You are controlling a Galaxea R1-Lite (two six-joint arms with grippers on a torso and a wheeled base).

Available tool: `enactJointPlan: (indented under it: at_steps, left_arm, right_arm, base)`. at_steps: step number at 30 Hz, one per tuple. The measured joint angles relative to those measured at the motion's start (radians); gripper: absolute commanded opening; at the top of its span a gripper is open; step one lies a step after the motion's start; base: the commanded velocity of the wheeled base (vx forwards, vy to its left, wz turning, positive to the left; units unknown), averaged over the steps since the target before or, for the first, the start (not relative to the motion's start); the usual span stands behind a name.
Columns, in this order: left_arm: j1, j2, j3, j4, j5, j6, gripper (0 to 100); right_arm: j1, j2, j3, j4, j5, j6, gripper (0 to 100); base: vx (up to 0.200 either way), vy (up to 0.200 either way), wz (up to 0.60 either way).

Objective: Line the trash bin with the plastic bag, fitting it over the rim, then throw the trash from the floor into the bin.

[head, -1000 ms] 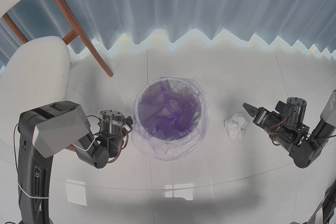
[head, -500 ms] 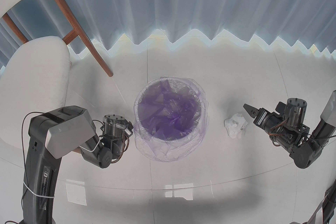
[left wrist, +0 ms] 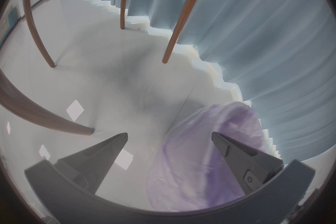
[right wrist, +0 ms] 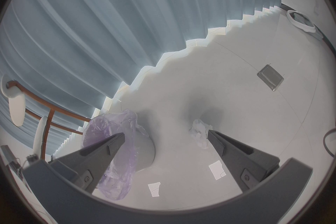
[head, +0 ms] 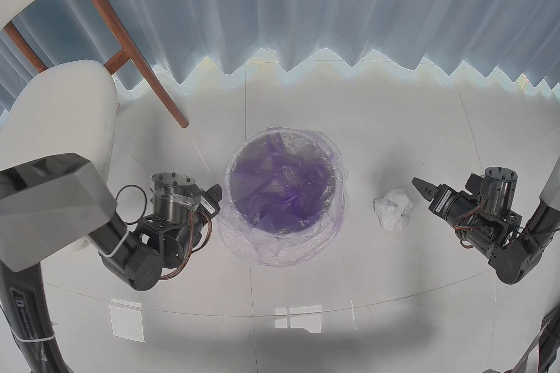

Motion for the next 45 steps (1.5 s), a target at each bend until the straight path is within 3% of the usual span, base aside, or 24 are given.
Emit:
enactJointPlan:
  at_steps: [16,22,29,34,37,41,45]
  left_arm:
    - [-0.140,-0.519,0.327,0.000,-0.033,0.001,100]
    - [-0.182,-0.677,0.482,-0.007,-0.050,0.006,100]
    - [-0.186,-0.772,0.557,-0.010,-0.058,0.010,100]
    - [-0.174,-0.795,0.569,-0.010,-0.059,0.011,100]
    - [-0.171,-0.804,0.572,-0.011,-0.060,0.011,100]
    - [-0.168,-0.808,0.574,-0.011,-0.060,0.011,100]
    - [-0.166,-0.809,0.576,-0.011,-0.060,0.011,100]
  right_arm:
    - [-0.005,-0.077,0.081,0.029,0.051,0.001,100]
    - [0.029,-0.091,0.014,0.205,0.109,0.002,100]
    - [0.142,-0.088,-0.124,0.380,0.153,0.019,100]
    - [0.205,-0.067,-0.270,0.586,0.155,0.108,100]
    - [0.237,-0.049,-0.400,0.793,0.152,0.212,100]
    - [0.266,-0.011,-0.559,0.947,0.139,0.350,100]
    - [0.286,0.054,-0.671,1.006,0.108,0.429,100]
  base:
    - [0.000,0.000,0.00]
    - [0.000,0.000,0.00]
    - [0.000,0.000,0.00]
    - [0.000,0.000,0.00]
    - [0.000,0.000,0.00]
    - [0.000,0.000,0.00]
    - [0.000,0.000,0.00]
